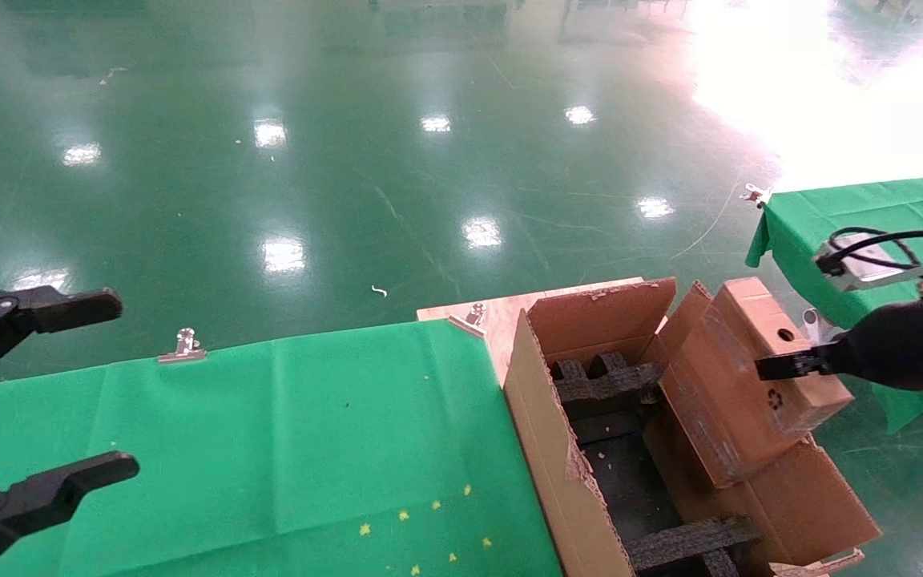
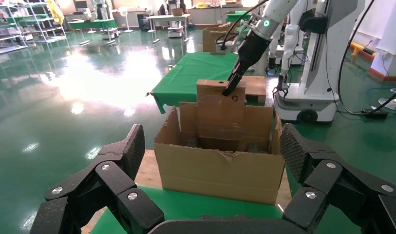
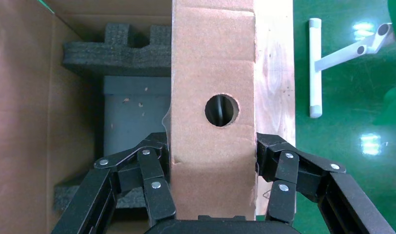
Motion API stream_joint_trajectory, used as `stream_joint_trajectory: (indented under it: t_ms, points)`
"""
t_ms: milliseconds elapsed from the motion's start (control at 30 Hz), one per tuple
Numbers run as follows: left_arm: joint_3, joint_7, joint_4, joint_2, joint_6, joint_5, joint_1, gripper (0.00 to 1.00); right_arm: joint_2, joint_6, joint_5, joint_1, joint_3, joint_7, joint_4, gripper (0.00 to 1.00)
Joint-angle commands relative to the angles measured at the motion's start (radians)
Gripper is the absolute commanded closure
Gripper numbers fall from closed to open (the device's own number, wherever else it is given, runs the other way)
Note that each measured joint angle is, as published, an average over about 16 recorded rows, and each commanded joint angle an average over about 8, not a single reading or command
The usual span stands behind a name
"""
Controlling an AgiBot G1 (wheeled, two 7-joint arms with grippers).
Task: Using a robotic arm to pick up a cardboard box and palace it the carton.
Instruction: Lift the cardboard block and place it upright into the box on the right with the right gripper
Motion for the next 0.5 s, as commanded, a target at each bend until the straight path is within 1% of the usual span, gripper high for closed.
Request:
stream_joint_trajectory:
  t_ms: [33,267,500]
  points:
    - [0.0,0.0,0.0,0.0,0.0,0.0,0.0,0.0,-0.008,0.015,-0.021,-0.008,-0.006,0.028,0.004,1.0]
    - [0.0,0.0,0.0,0.0,0.0,0.0,0.0,0.0,-0.039,0.055,-0.089,-0.044,-0.03,0.107,0.012,1.0]
    - [0.0,0.0,0.0,0.0,0.0,0.0,0.0,0.0,-0.067,0.084,-0.145,-0.073,-0.051,0.155,0.014,1.0]
